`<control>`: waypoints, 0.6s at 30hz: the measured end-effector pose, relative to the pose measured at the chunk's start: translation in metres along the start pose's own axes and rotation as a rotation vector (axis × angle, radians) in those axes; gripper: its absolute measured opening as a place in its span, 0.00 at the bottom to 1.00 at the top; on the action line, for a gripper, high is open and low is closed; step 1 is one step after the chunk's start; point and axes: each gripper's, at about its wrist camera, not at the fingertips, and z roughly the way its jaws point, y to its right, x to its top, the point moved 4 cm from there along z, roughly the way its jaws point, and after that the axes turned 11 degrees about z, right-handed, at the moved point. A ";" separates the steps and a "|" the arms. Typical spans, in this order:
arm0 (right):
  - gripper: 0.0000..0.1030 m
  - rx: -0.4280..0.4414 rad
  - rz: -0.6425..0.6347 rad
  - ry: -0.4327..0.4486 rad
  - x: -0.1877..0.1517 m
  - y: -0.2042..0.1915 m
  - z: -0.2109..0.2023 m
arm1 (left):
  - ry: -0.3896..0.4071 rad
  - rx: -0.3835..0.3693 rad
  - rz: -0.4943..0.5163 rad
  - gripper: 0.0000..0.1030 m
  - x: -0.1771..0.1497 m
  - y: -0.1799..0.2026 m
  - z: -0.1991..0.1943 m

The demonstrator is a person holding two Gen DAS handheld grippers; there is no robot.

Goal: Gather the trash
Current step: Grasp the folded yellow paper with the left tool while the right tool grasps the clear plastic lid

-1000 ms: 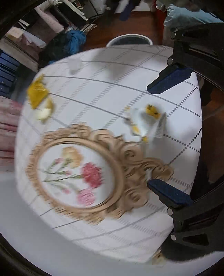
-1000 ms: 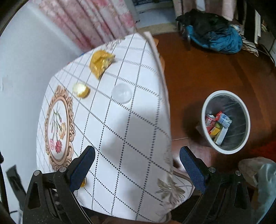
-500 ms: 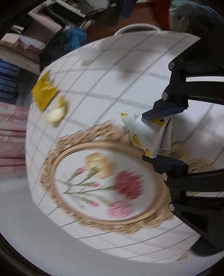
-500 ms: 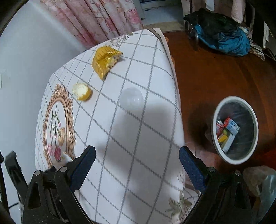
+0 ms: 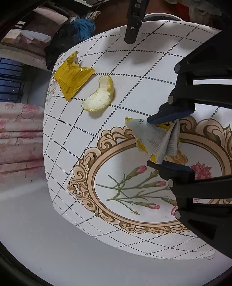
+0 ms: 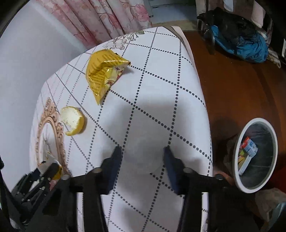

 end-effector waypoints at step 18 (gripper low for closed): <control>0.44 0.001 -0.124 0.193 -0.030 -0.007 -0.089 | 0.133 -0.006 0.032 0.36 0.004 0.021 -0.078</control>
